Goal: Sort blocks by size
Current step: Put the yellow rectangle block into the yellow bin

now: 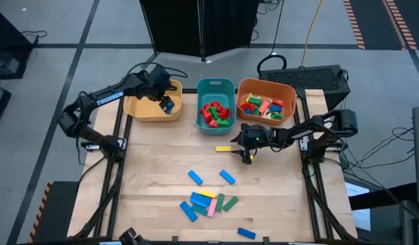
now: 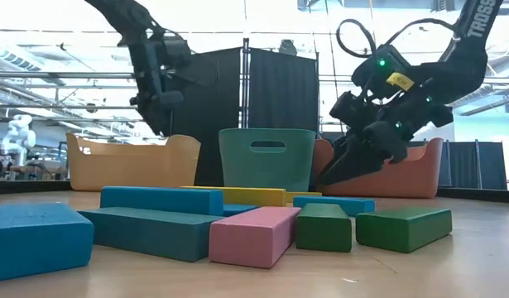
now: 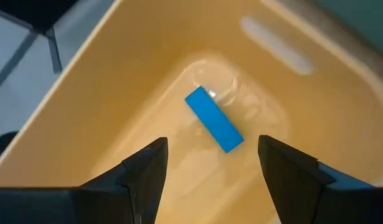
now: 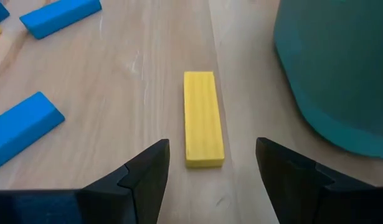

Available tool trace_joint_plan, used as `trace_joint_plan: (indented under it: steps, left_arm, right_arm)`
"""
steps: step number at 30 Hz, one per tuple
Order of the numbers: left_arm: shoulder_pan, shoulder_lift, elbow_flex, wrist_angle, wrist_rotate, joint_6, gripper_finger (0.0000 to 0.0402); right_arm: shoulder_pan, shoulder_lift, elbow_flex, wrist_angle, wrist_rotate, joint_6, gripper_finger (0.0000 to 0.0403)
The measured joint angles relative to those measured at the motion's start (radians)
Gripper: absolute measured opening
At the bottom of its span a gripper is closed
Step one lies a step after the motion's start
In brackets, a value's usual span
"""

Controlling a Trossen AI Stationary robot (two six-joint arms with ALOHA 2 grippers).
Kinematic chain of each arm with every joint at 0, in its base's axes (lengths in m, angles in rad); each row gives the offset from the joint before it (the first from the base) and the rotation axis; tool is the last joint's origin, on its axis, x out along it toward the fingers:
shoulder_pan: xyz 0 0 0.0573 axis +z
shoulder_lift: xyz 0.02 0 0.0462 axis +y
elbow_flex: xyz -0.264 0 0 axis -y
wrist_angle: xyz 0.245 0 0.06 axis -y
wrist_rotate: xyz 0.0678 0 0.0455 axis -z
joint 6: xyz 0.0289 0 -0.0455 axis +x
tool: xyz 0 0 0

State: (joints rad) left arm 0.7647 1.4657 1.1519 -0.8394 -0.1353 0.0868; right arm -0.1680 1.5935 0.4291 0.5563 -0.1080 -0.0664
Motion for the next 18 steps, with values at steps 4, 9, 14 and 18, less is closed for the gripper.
trace_joint_plan:
  steps: [4, 9, 14, 18]
  left_arm:
    - [-0.039, -0.069, 0.0, 0.004, -0.003, -0.001, 0.0239]
    - [-0.102, -0.122, 0.0, 0.018, -0.004, -0.026, 0.0239]
    - [-0.183, -0.119, 0.0, 0.006, -0.004, -0.055, 0.0239]
    - [-0.252, -0.117, 0.0, 0.023, -0.004, -0.055, 0.0239]
  right_arm:
    - [0.0, 0.046, 0.013, 0.009, -0.002, 0.001, 0.0226]
    - [0.0, 0.119, 0.056, 0.011, 0.003, -0.002, 0.0226]
    - [0.001, 0.178, 0.093, 0.021, -0.002, 0.0, 0.0221]
    - [0.001, 0.188, 0.098, 0.022, -0.001, 0.001, 0.0195]
